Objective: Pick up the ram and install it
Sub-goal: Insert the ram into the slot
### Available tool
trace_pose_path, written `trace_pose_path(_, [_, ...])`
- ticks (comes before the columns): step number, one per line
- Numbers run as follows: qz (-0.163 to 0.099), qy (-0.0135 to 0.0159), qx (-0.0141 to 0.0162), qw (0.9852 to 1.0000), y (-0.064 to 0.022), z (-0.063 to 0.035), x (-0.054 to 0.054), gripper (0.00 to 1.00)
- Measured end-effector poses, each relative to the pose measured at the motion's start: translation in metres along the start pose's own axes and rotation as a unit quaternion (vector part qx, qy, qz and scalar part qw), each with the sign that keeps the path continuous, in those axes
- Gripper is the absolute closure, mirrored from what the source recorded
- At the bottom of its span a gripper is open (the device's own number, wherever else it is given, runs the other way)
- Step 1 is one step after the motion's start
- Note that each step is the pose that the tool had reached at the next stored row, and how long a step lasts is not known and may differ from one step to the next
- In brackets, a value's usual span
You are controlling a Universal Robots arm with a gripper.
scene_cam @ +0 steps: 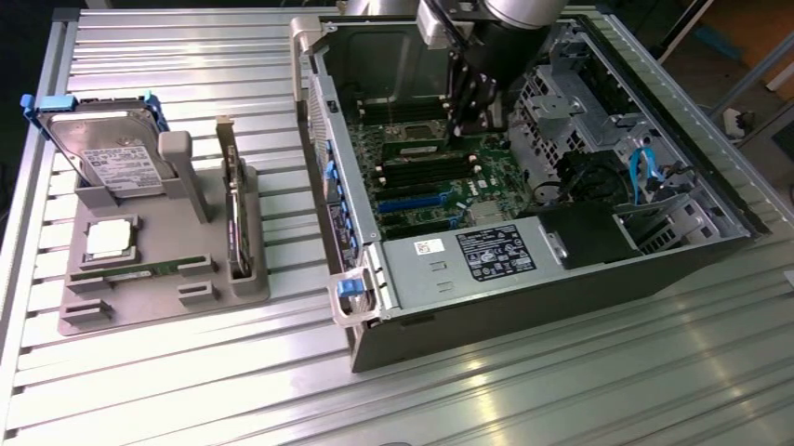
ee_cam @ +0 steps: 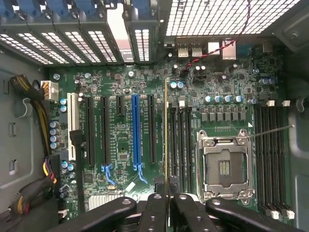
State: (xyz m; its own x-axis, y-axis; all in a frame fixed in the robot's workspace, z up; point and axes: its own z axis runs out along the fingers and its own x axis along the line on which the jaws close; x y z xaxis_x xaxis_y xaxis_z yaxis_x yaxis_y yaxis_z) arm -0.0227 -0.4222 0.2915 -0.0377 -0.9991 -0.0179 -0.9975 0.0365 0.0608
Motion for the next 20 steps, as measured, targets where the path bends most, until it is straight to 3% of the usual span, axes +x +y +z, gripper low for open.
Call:
trace_pose_path(12, [0.0,0.0,0.0,1.0,-0.0008,0.0049,0.0,0.88])
trace_pose_path(20, [0.0,0.0,0.0,1.0,-0.0136,0.0041,-0.001,0.88])
